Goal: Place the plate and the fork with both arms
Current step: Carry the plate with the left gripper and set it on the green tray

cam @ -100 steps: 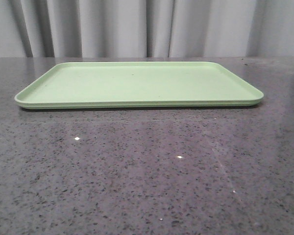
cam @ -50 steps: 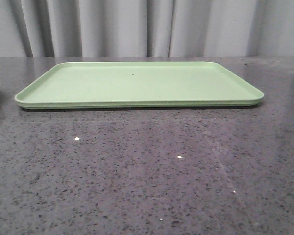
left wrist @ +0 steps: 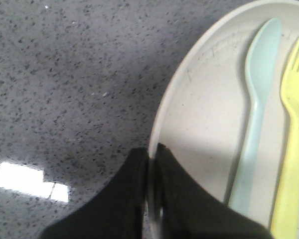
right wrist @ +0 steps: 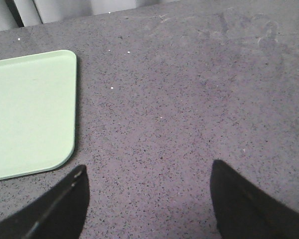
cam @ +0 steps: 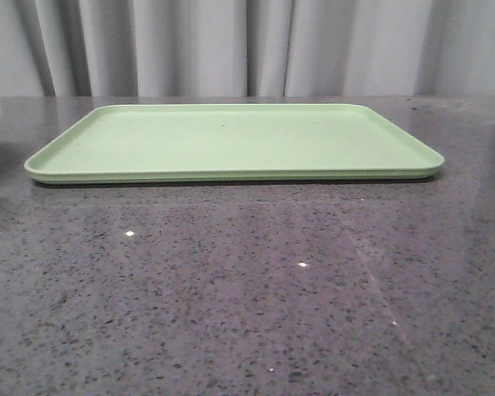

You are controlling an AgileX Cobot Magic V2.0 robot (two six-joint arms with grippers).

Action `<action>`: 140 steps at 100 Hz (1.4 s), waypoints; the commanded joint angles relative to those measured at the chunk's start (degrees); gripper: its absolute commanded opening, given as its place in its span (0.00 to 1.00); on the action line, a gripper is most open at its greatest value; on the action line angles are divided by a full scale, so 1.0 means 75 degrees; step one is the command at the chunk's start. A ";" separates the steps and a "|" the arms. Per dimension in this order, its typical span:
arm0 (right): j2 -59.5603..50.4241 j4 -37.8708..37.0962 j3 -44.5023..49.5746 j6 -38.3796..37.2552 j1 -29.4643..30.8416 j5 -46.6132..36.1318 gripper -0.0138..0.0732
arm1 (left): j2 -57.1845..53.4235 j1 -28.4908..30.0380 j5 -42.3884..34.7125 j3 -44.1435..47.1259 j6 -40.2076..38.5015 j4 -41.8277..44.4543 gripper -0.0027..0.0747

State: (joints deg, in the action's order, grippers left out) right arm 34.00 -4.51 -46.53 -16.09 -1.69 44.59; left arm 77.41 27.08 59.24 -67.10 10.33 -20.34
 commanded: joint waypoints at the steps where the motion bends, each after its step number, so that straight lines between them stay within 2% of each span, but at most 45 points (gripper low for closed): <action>1: 0.0065 -0.0088 -0.0266 0.0077 0.0014 -0.0552 0.76 | -0.0426 0.0013 -0.0253 -0.0200 0.0190 -0.0882 0.01; 17: 0.0065 -0.0081 -0.0266 0.0077 0.0014 -0.0551 0.76 | -0.0437 -0.0414 -0.0469 -0.0231 0.0498 -0.1713 0.01; 37: 0.0065 -0.0081 -0.0266 0.0077 0.0014 -0.0551 0.76 | -0.0383 -0.1826 -0.1487 -0.0249 0.0498 -0.2008 0.01; 63: 0.0065 -0.0081 -0.0266 0.0077 0.0014 -0.0551 0.76 | 0.0614 -0.3490 -0.2437 -0.0281 0.0434 -0.3261 0.01; 90: 0.0065 -0.0081 -0.0266 0.0077 0.0014 -0.0551 0.76 | 0.1554 -0.5120 -0.3895 -0.0281 -0.0067 -0.3456 0.01; 107: 0.0065 -0.0074 -0.0266 0.0077 0.0014 -0.0491 0.76 | 0.2061 -0.5540 -0.4225 -0.0281 -0.0220 -0.3538 0.01; 140: 0.0065 -0.0026 -0.0266 0.0077 0.0014 -0.0412 0.76 | 0.2327 -0.5559 -0.4467 -0.0281 -0.0220 -0.3760 0.01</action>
State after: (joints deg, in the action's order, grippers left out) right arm 34.00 -4.18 -46.53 -16.09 -1.69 44.94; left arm 97.04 -14.06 28.66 -67.21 9.36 -45.89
